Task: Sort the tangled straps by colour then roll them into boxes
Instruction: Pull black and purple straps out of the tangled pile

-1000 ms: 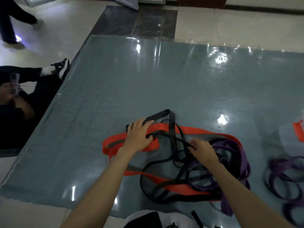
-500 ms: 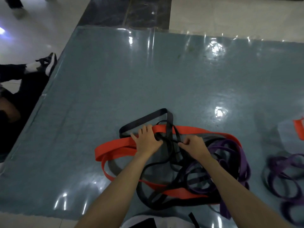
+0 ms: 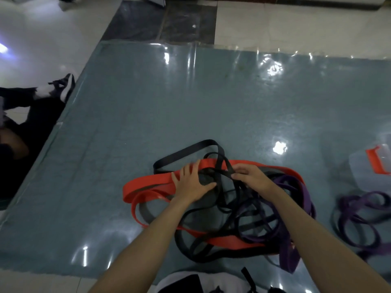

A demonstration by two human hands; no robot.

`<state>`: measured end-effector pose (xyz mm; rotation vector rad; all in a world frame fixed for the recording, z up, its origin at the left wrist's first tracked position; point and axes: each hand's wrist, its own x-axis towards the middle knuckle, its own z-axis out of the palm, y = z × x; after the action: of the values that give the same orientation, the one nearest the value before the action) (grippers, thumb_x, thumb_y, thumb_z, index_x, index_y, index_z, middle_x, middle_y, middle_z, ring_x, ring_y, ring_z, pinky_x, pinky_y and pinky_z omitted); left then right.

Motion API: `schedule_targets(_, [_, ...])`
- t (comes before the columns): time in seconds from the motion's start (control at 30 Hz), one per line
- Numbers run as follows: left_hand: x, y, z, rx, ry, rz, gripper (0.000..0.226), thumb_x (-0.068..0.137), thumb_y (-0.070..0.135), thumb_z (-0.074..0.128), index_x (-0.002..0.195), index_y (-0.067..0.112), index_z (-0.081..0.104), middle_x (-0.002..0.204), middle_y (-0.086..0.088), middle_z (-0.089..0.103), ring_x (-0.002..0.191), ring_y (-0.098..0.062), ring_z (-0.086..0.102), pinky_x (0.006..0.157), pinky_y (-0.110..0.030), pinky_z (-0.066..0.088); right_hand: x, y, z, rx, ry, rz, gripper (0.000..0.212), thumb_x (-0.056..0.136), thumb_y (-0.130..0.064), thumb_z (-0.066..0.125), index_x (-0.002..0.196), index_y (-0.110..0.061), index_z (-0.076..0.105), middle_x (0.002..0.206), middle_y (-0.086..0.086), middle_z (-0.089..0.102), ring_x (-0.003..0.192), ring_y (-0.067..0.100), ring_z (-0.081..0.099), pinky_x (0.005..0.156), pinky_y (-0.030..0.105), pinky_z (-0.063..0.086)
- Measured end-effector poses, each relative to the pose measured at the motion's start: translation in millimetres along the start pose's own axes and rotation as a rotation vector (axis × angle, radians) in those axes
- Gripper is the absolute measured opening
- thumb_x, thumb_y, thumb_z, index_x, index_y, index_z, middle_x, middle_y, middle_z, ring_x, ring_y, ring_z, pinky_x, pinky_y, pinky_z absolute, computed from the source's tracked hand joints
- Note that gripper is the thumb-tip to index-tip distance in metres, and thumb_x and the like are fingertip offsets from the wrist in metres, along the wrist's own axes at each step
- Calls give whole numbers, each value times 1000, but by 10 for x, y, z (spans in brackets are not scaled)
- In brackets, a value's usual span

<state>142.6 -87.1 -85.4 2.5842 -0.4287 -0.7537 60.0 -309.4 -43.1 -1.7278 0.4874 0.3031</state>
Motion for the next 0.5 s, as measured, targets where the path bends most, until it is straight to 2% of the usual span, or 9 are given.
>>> schedule_targets(0.1, [-19, -57, 17, 26, 35, -40, 107, 83, 53, 73, 163, 34, 5, 167, -2, 22, 157, -27, 12, 125, -63, 3, -111, -31, -30, -27, -6, -78, 19, 95, 4, 65, 112, -1, 73, 101, 21, 77, 92, 23, 74, 88, 29, 59])
schedule_targets(0.2, [-51, -104, -41, 65, 81, -38, 88, 89, 44, 69, 160, 30, 20, 157, -3, 35, 150, -27, 26, 123, -66, 7, -241, -40, -37, 0, 36, -117, 23, 97, 5, 63, 118, -2, 71, 100, 18, 77, 86, 28, 76, 82, 32, 63])
schedule_targets(0.3, [-83, -248, -194, 190, 169, -44, 64, 88, 47, 67, 146, 31, 45, 141, -2, 45, 139, -27, 37, 118, -64, 20, -318, -7, -77, -61, 155, -182, 22, 97, 9, 60, 115, 1, 70, 90, 10, 74, 75, 24, 71, 69, 26, 60])
schedule_targets(0.37, [-110, -427, -313, 217, 212, -47, 52, 90, 56, 65, 136, 34, 55, 134, -1, 48, 135, -28, 41, 113, -61, 28, -347, 33, -123, -83, 252, -198, 21, 97, 9, 61, 111, -3, 71, 87, 10, 73, 73, 24, 70, 68, 26, 59])
schedule_targets(0.5, [-199, -739, -476, 275, 271, 90, 48, 97, 60, 55, 133, 29, 52, 130, -3, 55, 126, -28, 53, 102, -56, 40, -399, 84, -133, -74, 387, -199, 23, 91, 14, 66, 109, 1, 69, 92, 8, 73, 71, 14, 70, 76, 30, 59])
